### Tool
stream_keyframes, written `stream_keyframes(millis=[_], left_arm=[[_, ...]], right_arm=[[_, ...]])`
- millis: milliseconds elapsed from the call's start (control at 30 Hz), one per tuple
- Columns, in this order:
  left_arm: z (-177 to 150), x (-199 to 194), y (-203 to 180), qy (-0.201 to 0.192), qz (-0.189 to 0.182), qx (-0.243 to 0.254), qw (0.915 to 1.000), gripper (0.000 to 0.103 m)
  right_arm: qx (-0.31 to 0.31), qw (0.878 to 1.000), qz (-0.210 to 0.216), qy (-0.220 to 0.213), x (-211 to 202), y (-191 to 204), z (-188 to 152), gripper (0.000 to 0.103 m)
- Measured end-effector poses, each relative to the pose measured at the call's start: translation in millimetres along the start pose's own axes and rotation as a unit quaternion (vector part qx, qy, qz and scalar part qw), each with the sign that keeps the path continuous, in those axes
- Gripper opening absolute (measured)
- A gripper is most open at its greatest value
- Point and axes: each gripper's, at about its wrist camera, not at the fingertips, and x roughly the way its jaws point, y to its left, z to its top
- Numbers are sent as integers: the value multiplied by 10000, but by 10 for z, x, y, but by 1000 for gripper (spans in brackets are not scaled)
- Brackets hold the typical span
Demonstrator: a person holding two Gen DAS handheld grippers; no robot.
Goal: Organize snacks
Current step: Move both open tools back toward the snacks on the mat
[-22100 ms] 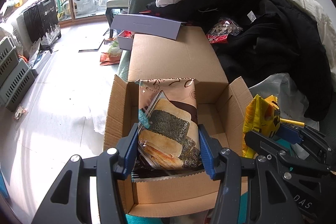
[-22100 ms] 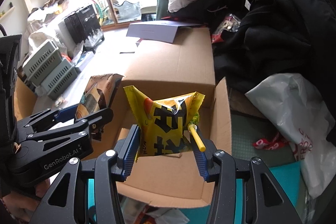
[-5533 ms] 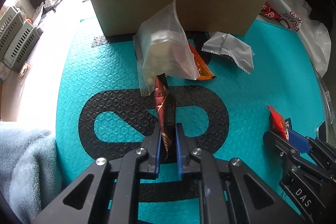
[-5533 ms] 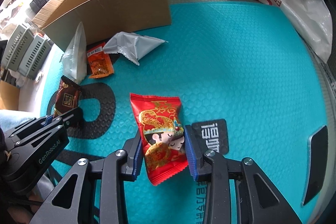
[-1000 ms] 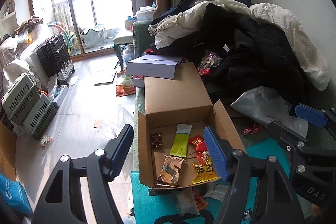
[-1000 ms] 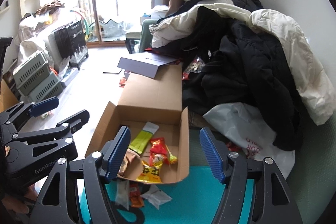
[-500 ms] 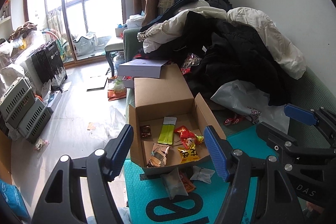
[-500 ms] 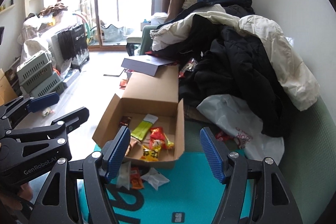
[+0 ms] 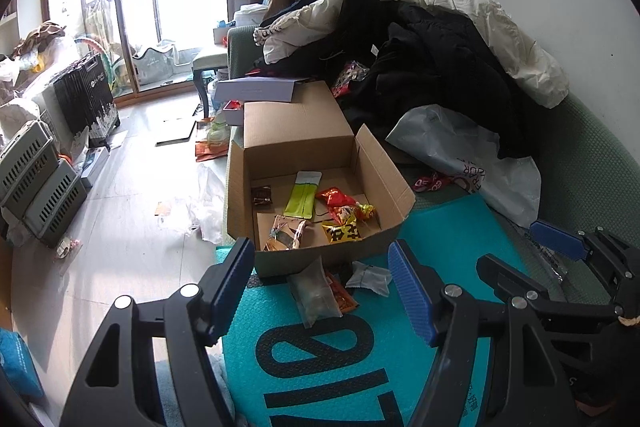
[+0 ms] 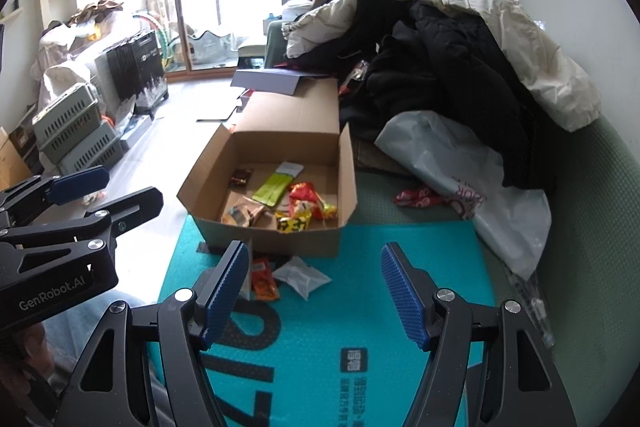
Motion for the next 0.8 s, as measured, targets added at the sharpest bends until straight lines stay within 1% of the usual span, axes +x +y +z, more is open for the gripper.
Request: stream_keyframes(millis=[167, 367, 567, 800], left_arm=[[-293, 100, -30, 270, 1, -44, 9996, 69], [-567, 229, -16, 572, -126, -221, 9980, 69], [-821, 425, 27, 884, -196, -498, 9946, 69], [-1015, 739, 149, 1220, -194, -855, 9887, 69]], right_arm=[[-5, 9997, 168, 182, 86, 33, -301, 69], [145, 9979, 431, 463, 225, 37, -595, 69], [264, 9954, 549, 737, 430, 10, -802, 69], [328, 9914, 643, 1089, 775, -29, -980, 69]])
